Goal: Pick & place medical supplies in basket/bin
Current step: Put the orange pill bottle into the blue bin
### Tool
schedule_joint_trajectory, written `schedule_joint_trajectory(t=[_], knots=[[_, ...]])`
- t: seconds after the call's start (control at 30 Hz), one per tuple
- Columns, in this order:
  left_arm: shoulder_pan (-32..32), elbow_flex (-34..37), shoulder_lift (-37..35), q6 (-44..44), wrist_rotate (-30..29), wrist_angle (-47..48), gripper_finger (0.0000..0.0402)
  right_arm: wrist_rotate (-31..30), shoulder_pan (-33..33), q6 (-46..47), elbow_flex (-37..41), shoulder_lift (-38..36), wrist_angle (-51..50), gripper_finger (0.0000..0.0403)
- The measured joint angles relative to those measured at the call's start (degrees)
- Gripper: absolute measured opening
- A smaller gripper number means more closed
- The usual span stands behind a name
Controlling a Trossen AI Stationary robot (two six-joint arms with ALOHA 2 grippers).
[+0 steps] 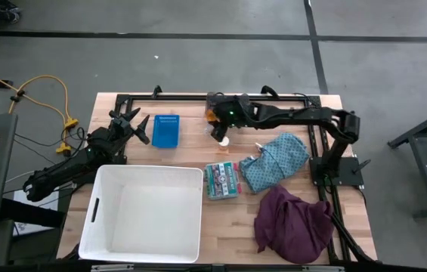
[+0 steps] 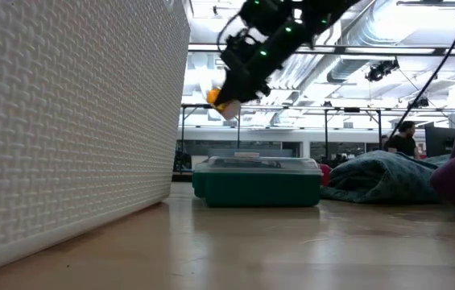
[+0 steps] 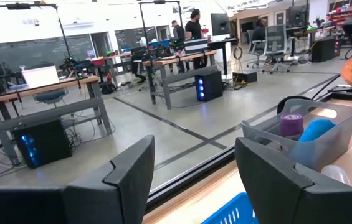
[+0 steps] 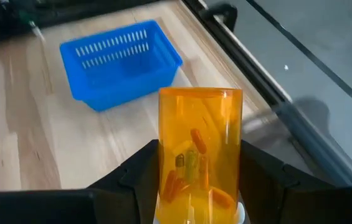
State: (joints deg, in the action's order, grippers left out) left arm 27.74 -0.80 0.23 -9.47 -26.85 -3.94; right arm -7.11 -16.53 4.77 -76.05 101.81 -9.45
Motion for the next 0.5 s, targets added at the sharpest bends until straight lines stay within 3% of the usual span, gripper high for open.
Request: schedule_joint_trajectory(t=[0.33,0.5], knots=[[-0.01,0.00,0.00,0.00,0.01,0.01,0.0216,-0.16,0.88,-3.57,-19.43,10.61,-8.42,0.0170],[0.00,0.00,0.00,0.00,0.00,-0.01,0.0216,0.39,1.93,-3.55,-22.58,12.71,-10.94,0.0170]])
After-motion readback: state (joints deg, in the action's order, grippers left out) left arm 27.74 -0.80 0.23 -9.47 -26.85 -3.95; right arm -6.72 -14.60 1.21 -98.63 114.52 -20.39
